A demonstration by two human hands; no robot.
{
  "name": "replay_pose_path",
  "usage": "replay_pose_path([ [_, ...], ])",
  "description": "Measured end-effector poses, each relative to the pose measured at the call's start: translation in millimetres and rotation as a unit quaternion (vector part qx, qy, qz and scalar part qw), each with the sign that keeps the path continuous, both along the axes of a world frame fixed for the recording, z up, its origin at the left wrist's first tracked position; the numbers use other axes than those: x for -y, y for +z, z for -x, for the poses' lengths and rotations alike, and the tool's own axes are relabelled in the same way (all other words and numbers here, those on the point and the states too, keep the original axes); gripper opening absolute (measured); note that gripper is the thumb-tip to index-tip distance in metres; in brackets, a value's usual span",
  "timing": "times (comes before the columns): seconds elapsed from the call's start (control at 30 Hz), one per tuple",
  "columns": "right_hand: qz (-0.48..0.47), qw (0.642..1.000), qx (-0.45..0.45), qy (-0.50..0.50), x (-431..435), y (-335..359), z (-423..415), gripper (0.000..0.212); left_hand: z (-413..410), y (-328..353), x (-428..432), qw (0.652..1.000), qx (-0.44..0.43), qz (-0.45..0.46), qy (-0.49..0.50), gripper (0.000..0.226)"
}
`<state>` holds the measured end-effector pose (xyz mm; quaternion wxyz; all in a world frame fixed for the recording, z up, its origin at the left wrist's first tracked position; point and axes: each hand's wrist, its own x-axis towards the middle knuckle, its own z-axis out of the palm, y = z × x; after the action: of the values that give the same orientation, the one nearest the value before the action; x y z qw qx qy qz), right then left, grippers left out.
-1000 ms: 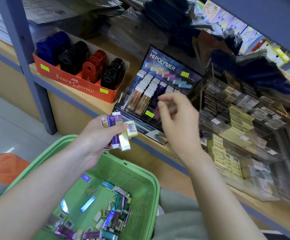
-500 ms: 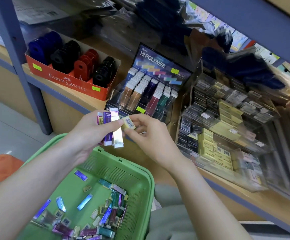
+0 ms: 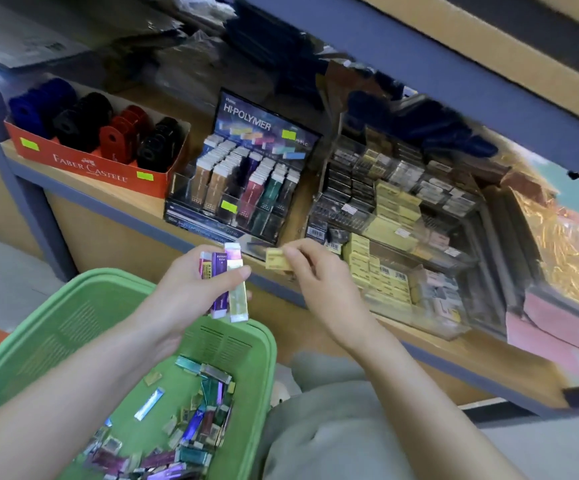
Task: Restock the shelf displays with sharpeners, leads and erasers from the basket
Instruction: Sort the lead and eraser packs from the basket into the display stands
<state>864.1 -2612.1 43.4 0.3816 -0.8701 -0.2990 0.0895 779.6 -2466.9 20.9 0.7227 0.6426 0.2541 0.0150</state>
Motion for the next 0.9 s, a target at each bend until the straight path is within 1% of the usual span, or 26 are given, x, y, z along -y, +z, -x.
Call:
replay_pose_path([
  [0.07, -0.008, 0.998, 0.031, -0.062, 29.2, 2.5, -9.4, 0.015, -1.5, 2.1, 9.6, 1.000, -0.007, 0.001, -0.012, 0.022],
  [0.17, -0.029, 0.983, 0.052, -0.174, 75.3, 1.6, -28.5, 0.016, -5.1, 5.4, 19.9, 1.000, -0.017, -0.012, -0.023, 0.019],
  [0.23, -0.017, 0.970, 0.071, -0.233, 102.7, 0.2, -42.5, 0.019, -7.8, 7.8, 26.5, 0.999, -0.021, -0.016, -0.030, 0.019],
  [0.3, 0.019, 0.961, 0.082, -0.262, 123.0, -1.5, -55.6, 0.021, -10.7, 8.6, 33.9, 0.999, -0.021, -0.020, -0.035, 0.020],
  [0.4, 0.076, 0.967, 0.075, -0.231, 137.7, -5.9, -69.8, 0.019, -15.3, 8.9, 44.5, 0.998, -0.026, -0.028, -0.049, 0.020],
  [0.5, 0.129, 0.974, 0.043, -0.181, 136.6, -7.4, -80.8, 0.015, -19.5, 9.6, 51.1, 0.998, -0.030, -0.032, -0.053, 0.019],
  [0.57, 0.134, 0.974, 0.037, -0.178, 134.6, -7.4, -88.5, 0.016, -21.3, 8.9, 54.5, 0.997, -0.034, -0.036, -0.054, 0.020],
  [0.67, 0.112, 0.965, 0.064, -0.227, 134.9, -7.8, -101.6, 0.014, -23.2, 6.5, 58.6, 0.997, -0.040, -0.038, -0.054, 0.021],
  [0.73, 0.109, 0.963, 0.059, -0.238, 136.4, -12.8, -110.1, 0.009, -25.0, 5.2, 60.0, 0.997, -0.043, -0.037, -0.055, 0.023],
  [0.77, 0.109, 0.964, 0.047, -0.238, 136.6, -15.2, -112.8, 0.005, -26.0, 4.7, 60.3, 0.997, -0.043, -0.037, -0.056, 0.023],
  [0.83, 0.119, 0.965, 0.037, -0.230, 137.4, -20.7, -117.0, 0.005, -28.1, 3.5, 60.9, 0.997, -0.045, -0.038, -0.059, 0.025],
  [0.9, 0.143, 0.964, 0.063, -0.215, 138.7, -23.5, -119.4, 0.005, -30.0, 1.8, 61.1, 0.996, -0.048, -0.042, -0.060, 0.026],
])
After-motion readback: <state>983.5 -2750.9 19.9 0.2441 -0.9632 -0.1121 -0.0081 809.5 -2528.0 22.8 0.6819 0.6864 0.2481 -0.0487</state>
